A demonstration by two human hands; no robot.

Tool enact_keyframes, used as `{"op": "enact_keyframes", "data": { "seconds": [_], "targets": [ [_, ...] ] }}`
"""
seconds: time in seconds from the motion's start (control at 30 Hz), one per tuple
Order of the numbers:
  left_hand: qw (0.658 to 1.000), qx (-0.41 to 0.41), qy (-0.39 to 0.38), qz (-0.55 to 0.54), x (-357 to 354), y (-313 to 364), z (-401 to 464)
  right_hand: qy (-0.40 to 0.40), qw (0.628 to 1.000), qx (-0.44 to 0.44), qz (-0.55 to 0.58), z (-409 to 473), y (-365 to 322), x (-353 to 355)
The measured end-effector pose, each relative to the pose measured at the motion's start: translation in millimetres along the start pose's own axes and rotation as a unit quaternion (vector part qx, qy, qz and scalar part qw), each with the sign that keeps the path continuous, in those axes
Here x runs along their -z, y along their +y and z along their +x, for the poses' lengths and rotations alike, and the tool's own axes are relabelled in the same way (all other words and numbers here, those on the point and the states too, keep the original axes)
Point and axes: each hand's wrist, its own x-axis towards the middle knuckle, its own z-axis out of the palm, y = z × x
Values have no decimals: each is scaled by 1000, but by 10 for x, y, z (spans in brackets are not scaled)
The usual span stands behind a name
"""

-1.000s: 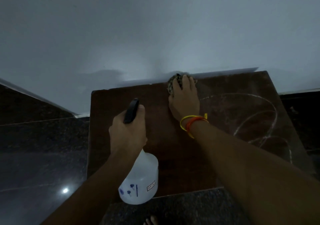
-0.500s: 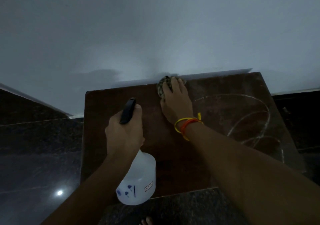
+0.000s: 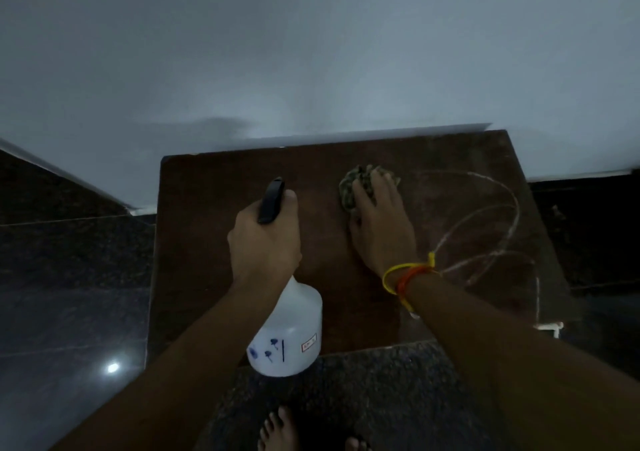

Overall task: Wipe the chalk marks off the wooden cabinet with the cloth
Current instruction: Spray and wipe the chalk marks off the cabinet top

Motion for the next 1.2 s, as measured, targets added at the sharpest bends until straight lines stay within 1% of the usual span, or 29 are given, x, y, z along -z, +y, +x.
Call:
{"op": "enact_keyframes", "data": {
  "seconds": [0.07,0.1,0.13,0.27,0.33,0.43,0.53,0.6,0.63,0.8,0.93,1.0,1.1,1.2],
  "targets": [
    [1000,-3,2,9,-29,35,-40,-22,999,43,1,-127,34,33],
    [1000,-7,2,12,-42,40,-62,-20,998,59,-11,-110,112,53],
    [1000,-12,1,15,-56,37,-89,-11,998,57,-21,-72,196,87],
    [1000,-19,9,18,-74,-44,-196,6,998,-56,-26,-64,451,146],
    [1000,-14,11,24,-87,-81,-255,22,998,-64,-18,-246,395,147],
    [999,-15,7,30,-154,-114,-380,9,999,-32,4,-655,140,119],
    [999,-18,7,34,-237,-125,-500,-13,999,27,19,-1065,-94,63],
    [999,-24,9,40,-288,-140,-569,-21,998,56,13,-1198,-48,64],
    [999,-26,8,42,-311,-145,-606,-17,998,55,9,-1229,41,87],
    [999,-25,4,47,-355,-199,-747,-11,999,-42,-9,-1325,514,254],
    [998,-33,6,52,-377,-231,-843,2,997,-78,3,-1406,369,231],
    [998,-31,6,48,-385,-245,-888,-3,998,-60,14,-1498,213,180],
    [998,-37,2,58,-410,-268,-938,-20,999,6,27,-1676,46,116],
    [998,-36,-4,61,-434,-292,-984,-26,999,37,28,-1730,126,144]
  ]
}}
